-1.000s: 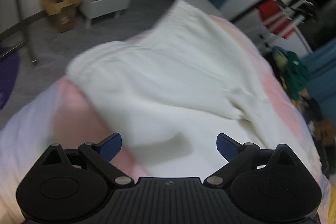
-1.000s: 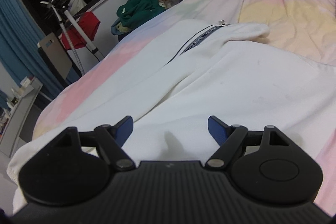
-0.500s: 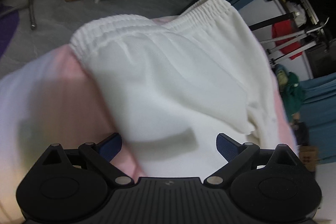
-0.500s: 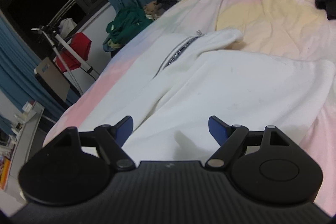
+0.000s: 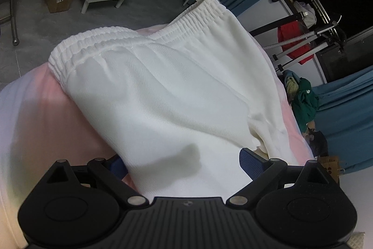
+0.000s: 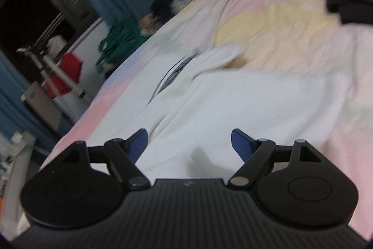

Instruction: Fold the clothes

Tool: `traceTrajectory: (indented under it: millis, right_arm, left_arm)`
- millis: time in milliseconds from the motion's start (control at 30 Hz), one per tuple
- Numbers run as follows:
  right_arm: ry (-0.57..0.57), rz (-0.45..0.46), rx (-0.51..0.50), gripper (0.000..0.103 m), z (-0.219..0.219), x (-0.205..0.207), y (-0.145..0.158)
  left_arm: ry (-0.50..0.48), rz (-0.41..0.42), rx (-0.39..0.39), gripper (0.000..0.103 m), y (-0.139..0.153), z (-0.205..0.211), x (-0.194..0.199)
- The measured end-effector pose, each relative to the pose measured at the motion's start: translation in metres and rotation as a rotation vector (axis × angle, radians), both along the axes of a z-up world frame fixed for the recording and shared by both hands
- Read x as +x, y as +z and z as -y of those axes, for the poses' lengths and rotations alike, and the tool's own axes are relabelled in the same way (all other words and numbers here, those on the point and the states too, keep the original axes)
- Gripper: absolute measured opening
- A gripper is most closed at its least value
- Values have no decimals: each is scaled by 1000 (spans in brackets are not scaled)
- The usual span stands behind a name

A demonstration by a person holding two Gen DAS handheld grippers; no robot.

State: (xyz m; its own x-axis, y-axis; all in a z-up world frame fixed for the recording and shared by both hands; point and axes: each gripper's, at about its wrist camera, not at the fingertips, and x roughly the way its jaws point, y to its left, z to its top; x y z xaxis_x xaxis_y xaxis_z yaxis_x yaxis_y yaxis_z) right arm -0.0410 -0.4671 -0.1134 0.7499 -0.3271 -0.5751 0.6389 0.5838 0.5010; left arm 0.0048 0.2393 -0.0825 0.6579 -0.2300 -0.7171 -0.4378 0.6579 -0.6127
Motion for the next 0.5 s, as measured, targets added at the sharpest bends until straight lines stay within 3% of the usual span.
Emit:
traceTrajectory:
  millis: [200,267,367,500]
  right_arm:
    - [-216,-109,-138,80,31,-24,-7]
    - [-259,-164,-108,81,45,-29,-23]
    - [-288,-192,-3,80,59,-36,-43]
    - [-293,-213,44,80,64,-37,-55]
  left_arm:
    - [-23,-28,9,96,-6,3,7]
    - [-31,-36,3,96,-8,4,9]
    - [-27,-42,-5,96,-9,2,9]
    - [-9,-46,-49,95,-14,-3,8]
